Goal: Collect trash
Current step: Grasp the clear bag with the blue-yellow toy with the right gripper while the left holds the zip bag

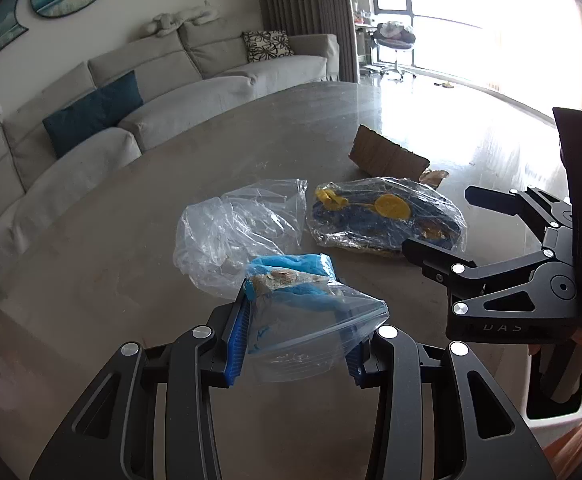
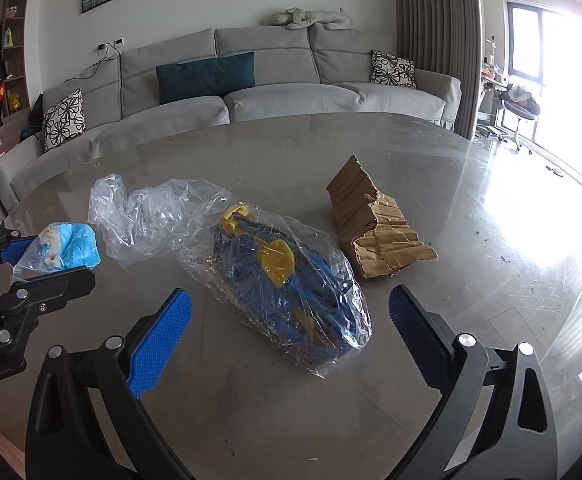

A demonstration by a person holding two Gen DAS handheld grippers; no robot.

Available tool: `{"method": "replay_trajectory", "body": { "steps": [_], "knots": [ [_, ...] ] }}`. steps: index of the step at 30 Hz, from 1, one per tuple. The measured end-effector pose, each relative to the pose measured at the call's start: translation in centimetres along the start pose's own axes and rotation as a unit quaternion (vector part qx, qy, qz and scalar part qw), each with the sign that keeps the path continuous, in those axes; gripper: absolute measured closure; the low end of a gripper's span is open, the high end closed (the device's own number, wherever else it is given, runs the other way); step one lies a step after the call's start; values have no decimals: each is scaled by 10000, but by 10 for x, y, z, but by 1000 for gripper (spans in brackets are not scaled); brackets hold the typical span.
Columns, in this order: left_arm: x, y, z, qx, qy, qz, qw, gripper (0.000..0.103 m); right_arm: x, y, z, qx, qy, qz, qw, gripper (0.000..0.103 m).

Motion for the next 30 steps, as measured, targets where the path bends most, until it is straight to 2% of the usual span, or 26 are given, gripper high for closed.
{"method": "replay_trajectory", "body": {
  "steps": [7,9,12,13,14,15,16,17,18,20,22,30],
  "knots": [
    [4,2,7,-50,85,73,9999,62,2,3,29,-67,457,37,9989,5],
    [4,3,9,-55,109,63,9999,62,2,6,36,-225,748,-9,9969,5],
    [4,3,10,-32,133,34,9999,62,2,7,35,-174,812,-65,9965,6],
    [4,3,11,-28,137,27,9999,62,2,7,33,-143,766,-56,9969,13],
    [4,2,11,-25,145,30,9999,62,3,7,31,1,693,-75,9976,31],
    [4,1,12,-24,145,36,9999,62,4,9,30,129,638,-153,9978,38],
    [4,1,12,-32,140,42,9999,62,4,8,29,104,623,-177,9978,47],
    [4,0,11,-36,134,55,9999,62,4,7,27,107,613,-136,9980,66],
    [4,0,10,-37,120,65,9999,62,4,6,25,59,587,-101,9982,74],
    [5,0,9,-57,77,70,9999,62,4,10,16,94,468,-216,9986,80],
    [4,0,6,-83,23,61,9999,62,3,15,4,160,290,-371,9988,82],
    [2,-9,-10,3,-202,80,9998,62,-10,12,-58,350,-317,-375,9982,83]
  ]
}}
Point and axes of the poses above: each gripper's, at about its wrist camera, not at the fingertips, and z roughly the way its jaws point, y to its left, x to its underside, the point moved 1 cm from there along z, roughly the way its jaws point, and after that the axes turned 3 degrees about y, right-handed, at the moved point
